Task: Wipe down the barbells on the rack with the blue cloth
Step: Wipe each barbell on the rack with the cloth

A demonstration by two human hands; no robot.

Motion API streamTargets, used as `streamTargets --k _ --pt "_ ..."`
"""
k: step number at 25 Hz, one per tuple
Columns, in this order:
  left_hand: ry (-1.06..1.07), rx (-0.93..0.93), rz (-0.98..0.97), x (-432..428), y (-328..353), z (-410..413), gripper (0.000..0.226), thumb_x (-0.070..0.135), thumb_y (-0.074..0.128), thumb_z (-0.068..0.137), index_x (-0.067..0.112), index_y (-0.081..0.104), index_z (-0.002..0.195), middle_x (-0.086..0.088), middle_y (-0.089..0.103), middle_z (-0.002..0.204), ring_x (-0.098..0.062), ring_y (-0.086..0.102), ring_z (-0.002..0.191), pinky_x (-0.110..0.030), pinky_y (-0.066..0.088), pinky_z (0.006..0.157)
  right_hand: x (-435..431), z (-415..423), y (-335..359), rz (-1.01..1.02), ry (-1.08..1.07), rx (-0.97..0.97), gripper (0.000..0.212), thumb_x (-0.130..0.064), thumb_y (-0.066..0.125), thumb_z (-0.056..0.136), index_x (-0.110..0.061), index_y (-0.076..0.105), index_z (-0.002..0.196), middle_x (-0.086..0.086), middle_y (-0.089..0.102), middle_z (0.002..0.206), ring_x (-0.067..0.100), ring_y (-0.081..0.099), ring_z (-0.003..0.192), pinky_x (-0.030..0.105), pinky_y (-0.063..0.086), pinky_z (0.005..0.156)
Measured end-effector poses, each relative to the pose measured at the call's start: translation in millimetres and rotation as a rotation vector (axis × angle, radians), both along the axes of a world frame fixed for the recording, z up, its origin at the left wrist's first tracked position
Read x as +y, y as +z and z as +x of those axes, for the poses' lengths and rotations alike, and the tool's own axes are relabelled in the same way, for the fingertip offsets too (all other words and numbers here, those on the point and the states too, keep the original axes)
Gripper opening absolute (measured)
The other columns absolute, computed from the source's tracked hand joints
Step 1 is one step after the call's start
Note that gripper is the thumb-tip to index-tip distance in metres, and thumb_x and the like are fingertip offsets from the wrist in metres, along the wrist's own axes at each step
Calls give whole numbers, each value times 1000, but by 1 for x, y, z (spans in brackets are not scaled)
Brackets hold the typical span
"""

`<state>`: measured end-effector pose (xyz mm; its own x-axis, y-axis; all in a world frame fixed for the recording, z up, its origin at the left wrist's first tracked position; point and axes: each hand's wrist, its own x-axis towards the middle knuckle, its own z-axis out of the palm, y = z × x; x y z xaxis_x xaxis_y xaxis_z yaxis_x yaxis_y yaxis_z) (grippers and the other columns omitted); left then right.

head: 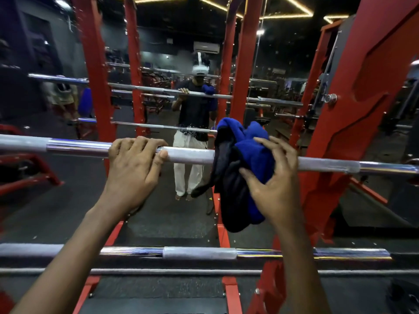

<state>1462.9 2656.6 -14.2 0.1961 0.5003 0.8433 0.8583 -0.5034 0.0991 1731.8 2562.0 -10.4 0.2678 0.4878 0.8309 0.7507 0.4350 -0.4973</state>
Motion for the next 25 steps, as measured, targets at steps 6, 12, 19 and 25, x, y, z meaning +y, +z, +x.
streamTargets --k 6,12,19,25 --pt "3 -25 -8 -1 -2 3 35 38 36 104 24 65 116 0 63 104 -29 50 104 -45 27 96 3 -2 5 121 -62 86 59 -18 81 86 -10 52 137 0 58 132 13 57 124 35 48 109" --pt "-66 6 -22 -1 2 -4 40 41 34 104 22 62 124 -1 64 110 -26 49 107 -43 28 100 26 -49 12 -10 -330 -158 57 -60 59 86 -29 60 134 -2 56 136 22 55 127 51 43 105" --pt "12 167 -114 7 3 -70 53 55 25 102 35 49 145 -3 56 139 -23 37 145 -47 16 119 42 -17 13 185 -400 -36 35 -34 65 84 -15 70 112 7 65 122 30 64 109 49 54 90" --pt "42 268 -78 23 17 -102 61 65 30 99 22 63 129 -4 68 118 -28 57 123 -47 39 99 46 -88 10 96 -407 -139 45 -54 66 90 -15 65 110 4 63 115 26 58 108 37 45 92"
